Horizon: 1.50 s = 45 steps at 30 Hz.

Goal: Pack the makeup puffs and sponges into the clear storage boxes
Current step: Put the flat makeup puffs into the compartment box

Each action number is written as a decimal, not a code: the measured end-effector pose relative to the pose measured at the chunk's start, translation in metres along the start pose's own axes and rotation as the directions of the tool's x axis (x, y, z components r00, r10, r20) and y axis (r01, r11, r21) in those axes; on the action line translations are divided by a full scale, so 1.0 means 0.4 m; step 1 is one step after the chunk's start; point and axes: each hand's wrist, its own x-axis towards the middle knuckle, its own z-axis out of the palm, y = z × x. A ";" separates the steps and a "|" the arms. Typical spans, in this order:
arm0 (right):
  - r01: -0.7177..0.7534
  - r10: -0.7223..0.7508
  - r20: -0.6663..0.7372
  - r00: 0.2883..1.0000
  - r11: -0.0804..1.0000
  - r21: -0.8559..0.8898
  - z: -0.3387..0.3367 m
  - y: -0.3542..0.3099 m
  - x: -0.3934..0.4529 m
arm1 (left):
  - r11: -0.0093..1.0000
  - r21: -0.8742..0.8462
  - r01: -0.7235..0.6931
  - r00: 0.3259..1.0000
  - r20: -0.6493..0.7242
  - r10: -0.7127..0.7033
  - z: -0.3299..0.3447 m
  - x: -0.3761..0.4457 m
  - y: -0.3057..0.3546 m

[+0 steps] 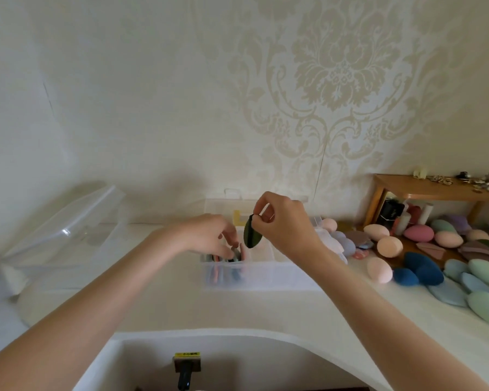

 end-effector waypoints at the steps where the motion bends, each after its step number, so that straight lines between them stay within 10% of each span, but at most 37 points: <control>1: 0.007 -0.008 -0.004 1.000 1.000 -0.027 0.010 -0.001 -0.002 | 1.000 0.017 0.006 1.000 -0.008 -0.005 0.004 -0.001 0.004; 22: -0.012 0.009 0.044 0.999 0.999 0.053 0.034 -0.004 -0.019 | 0.996 0.086 0.025 0.979 0.199 -0.041 -0.016 0.035 0.067; 45: -0.063 0.043 0.121 0.992 0.984 0.165 0.044 0.030 -0.040 | 0.990 0.095 0.101 0.990 0.089 -0.109 0.025 0.043 0.102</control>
